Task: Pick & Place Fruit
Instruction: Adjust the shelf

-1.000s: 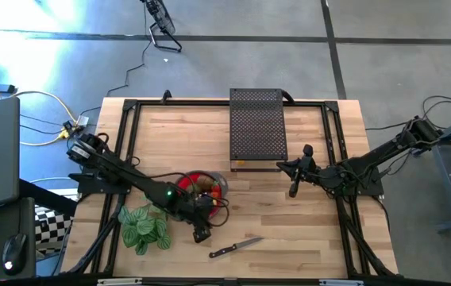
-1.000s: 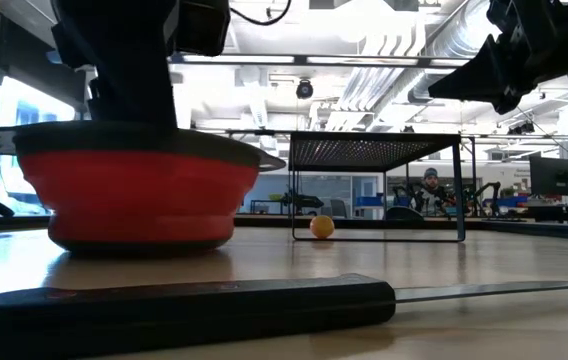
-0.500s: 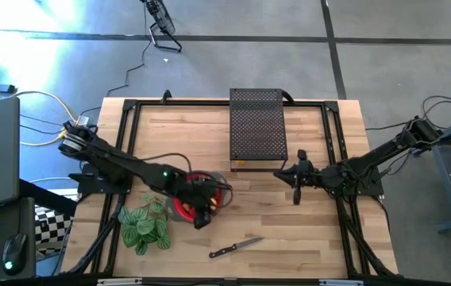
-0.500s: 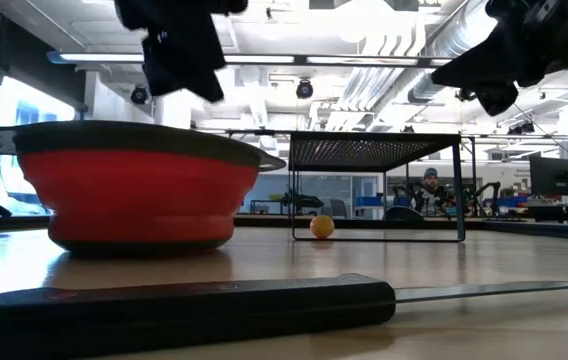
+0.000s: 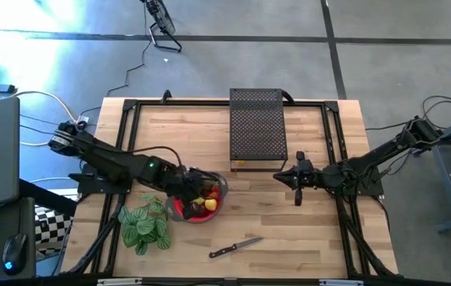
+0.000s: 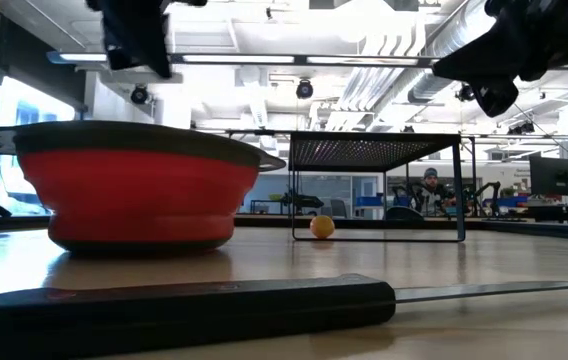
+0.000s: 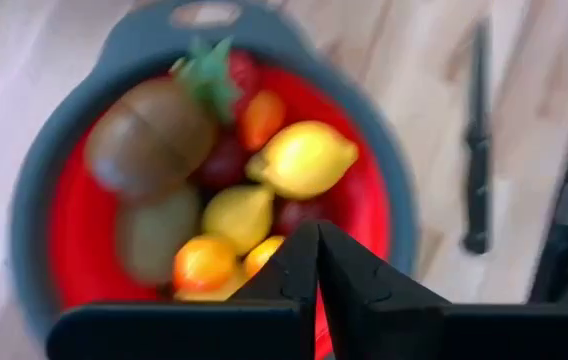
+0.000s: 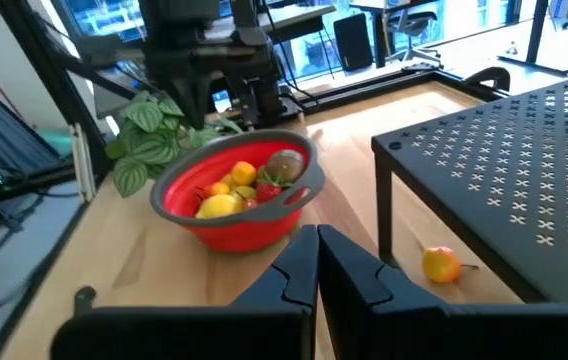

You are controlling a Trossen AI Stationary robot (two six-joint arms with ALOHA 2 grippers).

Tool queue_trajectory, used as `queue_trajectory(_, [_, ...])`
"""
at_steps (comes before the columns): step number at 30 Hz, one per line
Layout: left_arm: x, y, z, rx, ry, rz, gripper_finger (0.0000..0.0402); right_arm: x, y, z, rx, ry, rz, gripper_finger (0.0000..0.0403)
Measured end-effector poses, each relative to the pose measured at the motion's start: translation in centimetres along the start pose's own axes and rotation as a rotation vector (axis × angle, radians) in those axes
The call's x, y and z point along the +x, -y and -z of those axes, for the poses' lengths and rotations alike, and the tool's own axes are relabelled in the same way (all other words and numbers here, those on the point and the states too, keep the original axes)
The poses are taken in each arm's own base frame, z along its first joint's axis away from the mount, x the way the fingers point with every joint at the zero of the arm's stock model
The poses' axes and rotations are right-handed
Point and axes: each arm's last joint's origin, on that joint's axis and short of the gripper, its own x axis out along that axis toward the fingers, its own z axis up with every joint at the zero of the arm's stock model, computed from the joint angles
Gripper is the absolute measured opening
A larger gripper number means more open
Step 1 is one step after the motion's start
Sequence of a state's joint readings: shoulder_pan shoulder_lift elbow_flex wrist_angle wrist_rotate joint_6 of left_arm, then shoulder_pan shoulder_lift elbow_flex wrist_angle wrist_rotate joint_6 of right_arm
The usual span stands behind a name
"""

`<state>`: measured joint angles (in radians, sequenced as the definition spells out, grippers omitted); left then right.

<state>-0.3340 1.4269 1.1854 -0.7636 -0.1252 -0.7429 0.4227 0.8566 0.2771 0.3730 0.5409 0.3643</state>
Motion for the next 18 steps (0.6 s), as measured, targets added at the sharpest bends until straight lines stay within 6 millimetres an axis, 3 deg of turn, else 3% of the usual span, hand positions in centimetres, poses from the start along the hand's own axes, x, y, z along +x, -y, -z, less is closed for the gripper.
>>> queue_trajectory(11, [0.03, 0.05, -0.18, 0.113, 0.03, -0.009, 0.0009, -0.01, -0.07, -0.03, -0.001, -0.003, -0.021, 0.0003])
queue_trajectory(18, [-0.04, -0.35, -0.67, 0.102, 0.17, -0.165, 0.0009, -0.01, -0.17, -0.33, -0.158, 0.028, -0.025, 0.0003])
